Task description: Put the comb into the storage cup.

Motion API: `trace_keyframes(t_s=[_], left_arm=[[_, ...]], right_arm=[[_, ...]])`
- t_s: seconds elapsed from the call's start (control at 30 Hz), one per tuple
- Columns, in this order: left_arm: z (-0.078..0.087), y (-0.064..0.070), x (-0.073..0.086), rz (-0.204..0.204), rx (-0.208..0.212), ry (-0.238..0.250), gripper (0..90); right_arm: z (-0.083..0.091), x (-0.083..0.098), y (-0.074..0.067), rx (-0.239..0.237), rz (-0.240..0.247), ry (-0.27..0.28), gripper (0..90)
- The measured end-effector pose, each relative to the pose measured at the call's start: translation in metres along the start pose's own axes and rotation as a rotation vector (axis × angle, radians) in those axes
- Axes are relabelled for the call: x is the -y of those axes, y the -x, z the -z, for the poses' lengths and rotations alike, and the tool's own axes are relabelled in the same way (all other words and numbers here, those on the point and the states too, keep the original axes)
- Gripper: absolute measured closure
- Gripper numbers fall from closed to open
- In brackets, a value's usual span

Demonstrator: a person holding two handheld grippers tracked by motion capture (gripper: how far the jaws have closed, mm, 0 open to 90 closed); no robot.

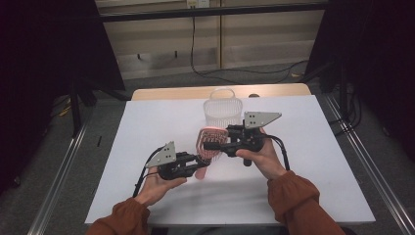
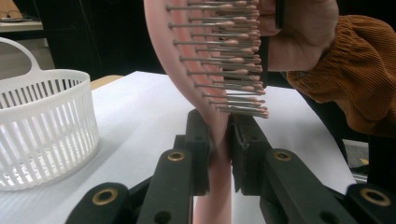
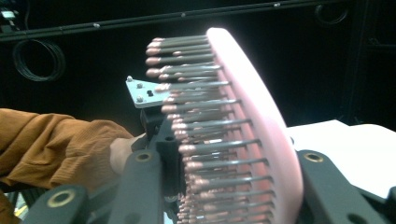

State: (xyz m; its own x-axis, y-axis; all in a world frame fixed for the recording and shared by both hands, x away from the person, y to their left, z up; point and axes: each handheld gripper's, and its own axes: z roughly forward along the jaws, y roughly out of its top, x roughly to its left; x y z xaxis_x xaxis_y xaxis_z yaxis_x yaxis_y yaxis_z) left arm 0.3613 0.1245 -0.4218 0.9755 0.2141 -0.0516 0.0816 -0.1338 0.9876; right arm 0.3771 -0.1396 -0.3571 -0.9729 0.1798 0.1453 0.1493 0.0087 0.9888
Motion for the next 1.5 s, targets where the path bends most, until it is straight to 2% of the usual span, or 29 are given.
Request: trace_keyframes(t_s=[0.6,0.8,1.0,1.17,1.23,1.5], left_arm=[[-0.003,0.002,0.0,-0.01,-0.008,0.006,74.4],[-0.005,0.003,-0.001,0.004,-0.008,0.003,71.9],[-0.006,0.004,-0.001,-0.003,-0.023,0.005,63.3],[-0.006,0.006,-0.002,-0.009,-0.042,0.006,47.8],[-0.008,0.007,-0.002,-0.012,-0.051,0.001,45.7],[-0.006,0.006,-0.002,-0.011,-0.098,0.002,24.6]], right_arm=[[0.0,-0.002,-0.004,0.042,-0.005,0.003,63.3],[0.0,-0.003,-0.005,0.048,-0.011,-0.006,63.4],[0.001,-0.004,-0.006,0.053,-0.017,-0.004,63.5],[0.004,-0.008,-0.007,0.082,-0.024,-0.008,63.6],[0.004,-0.008,-0.007,0.088,-0.029,-0.009,63.7],[0.009,-0.011,-0.007,0.116,-0.03,0.001,63.7]])
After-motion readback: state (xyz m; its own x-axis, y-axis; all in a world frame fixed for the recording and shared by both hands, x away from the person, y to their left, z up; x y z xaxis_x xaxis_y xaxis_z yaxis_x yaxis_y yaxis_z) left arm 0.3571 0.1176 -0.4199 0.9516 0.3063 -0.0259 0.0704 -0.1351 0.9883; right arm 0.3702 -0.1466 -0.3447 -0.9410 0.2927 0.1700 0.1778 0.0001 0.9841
